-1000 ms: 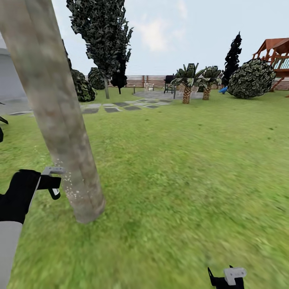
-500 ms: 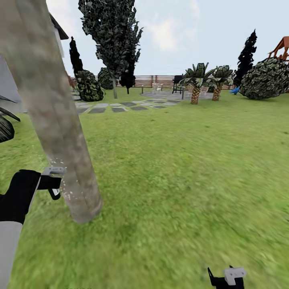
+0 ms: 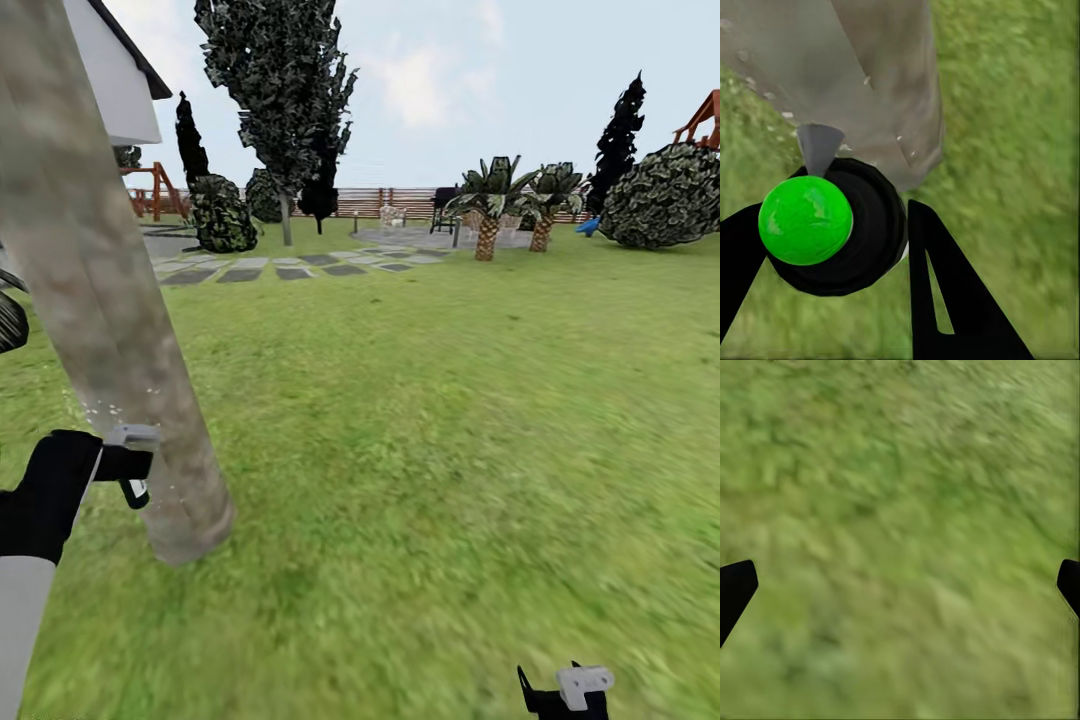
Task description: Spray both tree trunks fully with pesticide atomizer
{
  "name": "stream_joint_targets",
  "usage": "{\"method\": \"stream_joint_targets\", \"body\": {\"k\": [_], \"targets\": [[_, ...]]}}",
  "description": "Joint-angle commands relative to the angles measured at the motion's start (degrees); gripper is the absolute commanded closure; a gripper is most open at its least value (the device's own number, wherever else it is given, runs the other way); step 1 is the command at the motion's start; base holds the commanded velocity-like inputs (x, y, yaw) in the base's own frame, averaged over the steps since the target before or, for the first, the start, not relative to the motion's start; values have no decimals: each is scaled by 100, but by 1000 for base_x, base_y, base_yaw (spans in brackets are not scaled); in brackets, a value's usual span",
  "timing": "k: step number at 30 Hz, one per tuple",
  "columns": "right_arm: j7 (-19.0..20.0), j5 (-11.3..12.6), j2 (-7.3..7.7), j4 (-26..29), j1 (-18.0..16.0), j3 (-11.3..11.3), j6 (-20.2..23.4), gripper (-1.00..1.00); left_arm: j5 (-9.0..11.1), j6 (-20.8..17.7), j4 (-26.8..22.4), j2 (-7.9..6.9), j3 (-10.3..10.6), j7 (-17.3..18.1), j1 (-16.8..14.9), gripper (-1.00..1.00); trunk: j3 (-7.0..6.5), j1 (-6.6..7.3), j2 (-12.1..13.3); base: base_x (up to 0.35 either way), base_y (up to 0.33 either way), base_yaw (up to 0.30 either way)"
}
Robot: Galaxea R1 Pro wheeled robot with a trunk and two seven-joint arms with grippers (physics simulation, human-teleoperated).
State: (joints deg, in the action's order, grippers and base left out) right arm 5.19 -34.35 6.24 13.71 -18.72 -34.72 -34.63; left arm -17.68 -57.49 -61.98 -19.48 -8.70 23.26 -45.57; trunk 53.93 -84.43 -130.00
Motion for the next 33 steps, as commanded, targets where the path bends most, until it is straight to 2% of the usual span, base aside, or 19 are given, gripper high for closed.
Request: {"method": "stream_joint_targets", "body": {"k": [1, 3, 7, 10, 11, 13, 15, 17, 20, 22, 26, 27, 30, 33], "targets": [[0, 1, 0, 0, 0, 0, 0, -100, -3, 29, 165, 2, -3, -10, 102, 100, -1, 0, 0, 103, -171, 156], [0, -1, 0, 0, 0, 0, 0, -100, -7, 62, 420, -11, -96, -26, 203, 100, -1, 0, 0, 123, -169, 234], [0, 1, 0, -1, 0, 0, 0, -100, -19, 87, 537, -21, -368, -26, 230, 100, -1, 0, 0, 193, -170, 271], [0, -1, 0, 0, 0, 0, 0, -100, -8, 89, 560, 44, -391, -31, 278, 100, -1, 0, 0, 203, -200, 244], [0, -1, 0, -2, 0, 0, 0, -100, -9, 89, 574, 141, -393, -32, 289, 100, -1, 0, 0, 103, -100, 65], [0, -1, 0, -7, 0, 0, 0, -100, -14, 89, 571, 228, -396, -32, 293, 100, -1, 0, 0, 40, -39, 25], [0, -1, 0, -4, 0, 0, 0, -100, -16, 89, 544, 247, -420, -32, 294, 100, -1, 0, 0, 13, -13, 8], [1, -1, 0, -1, 0, 0, 0, -100, -28, 85, 494, 170, -476, -58, 294, 100, -1, 0, 0, 2, -2, 1], [0, 6, 0, 0, 0, 0, 0, -100, -38, 94, 486, -5, -979, -132, 294, 100, -1, 0, 0, 0, 0, 0], [2, 2, 0, 0, 0, 0, 0, -100, -35, 110, 496, 9, -1085, -131, 297, 100, -1, 0, 0, 0, 0, 0], [1, 5, 0, 0, 0, -4, 0, -100, -43, 108, 561, 325, -697, -151, 303, 100, -1, 0, 0, 0, 0, 0], [0, 7, 0, 0, 0, -1, 0, -100, -50, 111, 565, 362, -659, -155, 303, 100, -1, 0, 0, 0, 0, 0], [0, 7, 0, 0, 0, -3, 0, -100, -52, 114, 592, 336, -666, -159, 303, 100, -1, 0, 0, 0, 0, 0], [0, 2, 0, 0, 0, 0, 0, -100, -66, 134, 693, 234, -691, -205, 370, 100, -1, 0, 0, 0, 0, 18]]}}
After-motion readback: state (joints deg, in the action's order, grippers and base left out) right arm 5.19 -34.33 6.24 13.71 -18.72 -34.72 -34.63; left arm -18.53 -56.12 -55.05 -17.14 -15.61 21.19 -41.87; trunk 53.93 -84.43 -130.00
